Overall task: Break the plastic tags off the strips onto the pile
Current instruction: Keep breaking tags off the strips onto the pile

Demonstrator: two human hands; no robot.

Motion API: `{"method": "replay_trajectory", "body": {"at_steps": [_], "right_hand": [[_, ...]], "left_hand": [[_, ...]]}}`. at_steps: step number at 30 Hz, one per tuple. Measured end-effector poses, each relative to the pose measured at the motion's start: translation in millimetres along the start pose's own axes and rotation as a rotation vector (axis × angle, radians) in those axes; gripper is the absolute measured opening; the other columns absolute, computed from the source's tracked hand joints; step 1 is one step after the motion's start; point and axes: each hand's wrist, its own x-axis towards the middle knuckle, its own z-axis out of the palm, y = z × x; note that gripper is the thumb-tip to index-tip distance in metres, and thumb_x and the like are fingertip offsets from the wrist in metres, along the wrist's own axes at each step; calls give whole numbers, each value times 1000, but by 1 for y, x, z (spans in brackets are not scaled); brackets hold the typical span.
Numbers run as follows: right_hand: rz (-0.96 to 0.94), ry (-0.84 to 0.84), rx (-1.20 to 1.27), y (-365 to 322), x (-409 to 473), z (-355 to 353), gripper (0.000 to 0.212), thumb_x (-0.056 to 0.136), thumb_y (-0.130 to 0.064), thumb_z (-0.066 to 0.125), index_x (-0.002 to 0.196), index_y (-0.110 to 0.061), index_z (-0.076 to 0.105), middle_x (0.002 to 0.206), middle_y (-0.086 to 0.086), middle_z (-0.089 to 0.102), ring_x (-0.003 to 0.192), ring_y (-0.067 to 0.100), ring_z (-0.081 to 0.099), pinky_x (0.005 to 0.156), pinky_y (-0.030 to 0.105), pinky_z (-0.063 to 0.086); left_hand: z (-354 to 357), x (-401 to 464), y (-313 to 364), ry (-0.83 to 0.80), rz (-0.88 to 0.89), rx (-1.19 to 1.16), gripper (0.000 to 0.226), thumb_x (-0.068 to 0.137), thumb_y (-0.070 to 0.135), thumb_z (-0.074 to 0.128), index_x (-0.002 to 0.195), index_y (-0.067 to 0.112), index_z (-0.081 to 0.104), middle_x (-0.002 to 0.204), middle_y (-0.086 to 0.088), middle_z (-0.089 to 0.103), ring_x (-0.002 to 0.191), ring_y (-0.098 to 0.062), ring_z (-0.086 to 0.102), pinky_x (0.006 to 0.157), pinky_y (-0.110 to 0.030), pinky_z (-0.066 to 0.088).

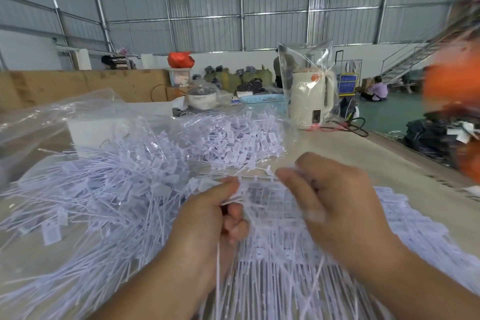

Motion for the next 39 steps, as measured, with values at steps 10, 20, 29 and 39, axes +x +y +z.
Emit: {"method": "replay_trajectory", "body": {"at_steps": [10,20,29,39], "right_hand": [[-30,-448,173,4,-8,9,53,87,-76,22,132,-48,20,71,-25,56,65,-1,53,54,21,36],[-3,-624,215,5,-7,7,57,91,-65,35,139,-35,32,80,-10,65,68,3,60,66,36,50],[52,-650,155,16,-2,-2,39,94,-51,51,75,-17,53,53,-4,38,48,9,36,53,38,34],[-8,-322,-126,-9,-4,-3,45,93,-56,47,64,-26,30,54,-7,37,50,13,38,44,21,21]], "left_hand": [[3,-6,-2,-184,226,277,15,60,39,76,67,27,70,44,-1,46,33,-8,39,35,-17,31],[-7,4,1,-272,152,435,6,75,26,75,69,26,72,53,-6,50,37,-10,39,38,-17,32],[-9,5,3,-247,211,606,13,83,25,71,85,13,64,49,3,54,40,-8,48,41,-18,38],[7,-3,4,-135,261,245,5,61,30,72,63,26,72,50,-1,52,34,-7,38,36,-15,29]]}}
